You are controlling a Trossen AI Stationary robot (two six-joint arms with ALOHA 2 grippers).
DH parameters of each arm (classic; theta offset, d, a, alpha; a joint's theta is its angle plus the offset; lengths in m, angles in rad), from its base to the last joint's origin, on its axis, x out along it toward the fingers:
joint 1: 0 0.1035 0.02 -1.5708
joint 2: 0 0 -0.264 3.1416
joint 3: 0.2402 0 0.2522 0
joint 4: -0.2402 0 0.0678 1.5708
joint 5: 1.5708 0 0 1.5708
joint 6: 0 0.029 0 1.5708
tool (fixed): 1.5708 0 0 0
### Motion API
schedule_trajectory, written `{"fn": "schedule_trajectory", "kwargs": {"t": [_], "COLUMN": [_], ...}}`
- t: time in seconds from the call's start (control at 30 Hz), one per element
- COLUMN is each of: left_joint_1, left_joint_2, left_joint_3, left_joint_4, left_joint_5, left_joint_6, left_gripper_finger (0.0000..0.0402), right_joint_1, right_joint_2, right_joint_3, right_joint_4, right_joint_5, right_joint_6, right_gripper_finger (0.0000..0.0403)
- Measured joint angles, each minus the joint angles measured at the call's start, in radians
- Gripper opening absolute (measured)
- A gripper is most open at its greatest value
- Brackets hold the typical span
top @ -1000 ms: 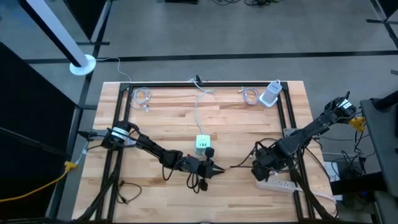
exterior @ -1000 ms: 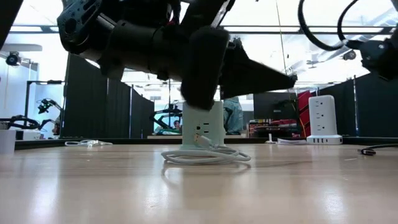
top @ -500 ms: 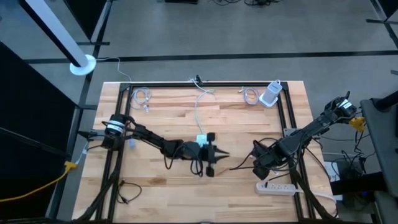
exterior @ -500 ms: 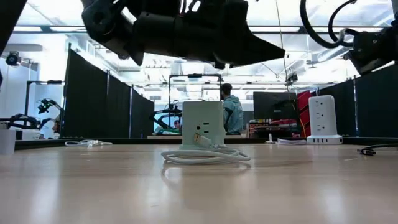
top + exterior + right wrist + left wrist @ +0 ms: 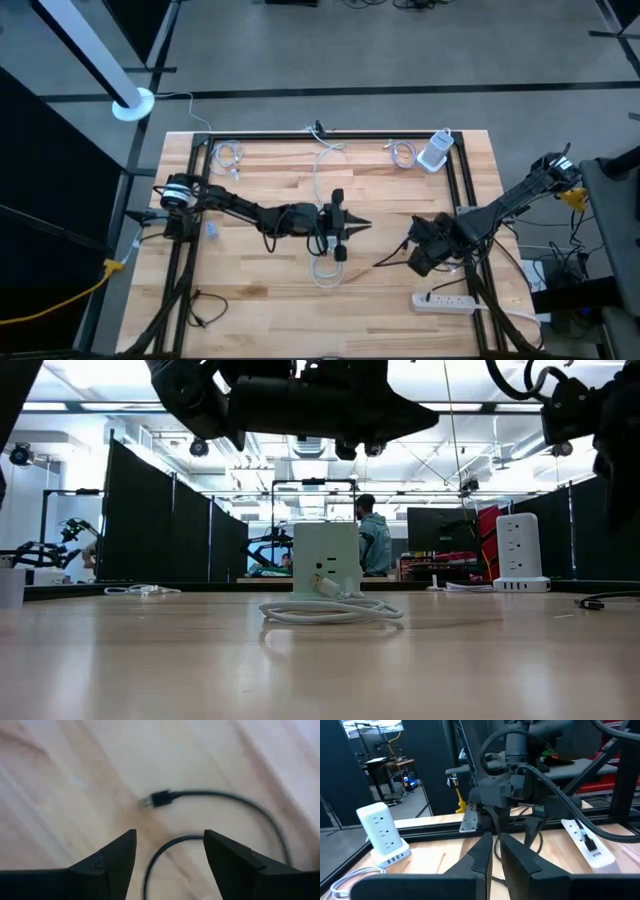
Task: Insert USB
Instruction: Insert the right black charger cable into the pink outlet extension
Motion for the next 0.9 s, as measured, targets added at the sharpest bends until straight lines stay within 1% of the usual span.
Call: {"fn": "schedule_trajectory", "kwargs": {"t": [0.13, 0.23, 0.3, 0.4, 0.5, 0.67, 0.83, 0.9], "left_joint_1": [0.007, 0.016, 0.030, 0.052, 0.072, 0.084, 0.084, 0.084], "left_joint_2": [-0.018, -0.038, -0.050, -0.062, -0.065, -0.065, -0.082, -0.107], "left_joint_3": [0.000, 0.000, -0.001, -0.002, -0.003, -0.012, -0.031, -0.047], "left_joint_4": [-0.020, -0.054, -0.079, -0.103, -0.106, -0.107, -0.109, -0.107], "left_joint_5": [0.001, 0.007, 0.037, 0.112, 0.168, 0.174, 0.174, 0.175], "left_joint_6": [-0.014, -0.043, -0.061, -0.090, -0.112, -0.115, -0.102, -0.079], "left_gripper_finger": [0.0025, 0.0025, 0.0025, 0.0025, 0.0025, 0.0025, 0.0025, 0.0025], "right_joint_1": [0.000, -0.006, -0.016, -0.037, -0.070, -0.150, -0.236, -0.269], "right_joint_2": [-0.019, -0.019, -0.013, -0.005, 0.002, 0.003, 0.004, 0.004], "right_joint_3": [0.000, -0.004, -0.010, -0.029, -0.062, -0.132, -0.186, -0.203], "right_joint_4": [-0.062, -0.074, -0.074, -0.084, -0.093, -0.091, -0.083, -0.076], "right_joint_5": [0.054, 0.061, 0.062, 0.062, 0.062, 0.064, 0.145, 0.163], "right_joint_6": [0.012, 0.011, 0.011, 0.010, 0.007, 0.000, 0.006, -0.009], "right_gripper_finger": [0.0211, 0.0200, 0.0190, 0.0169, 0.0141, 0.0087, 0.0025, 0.0007]}}
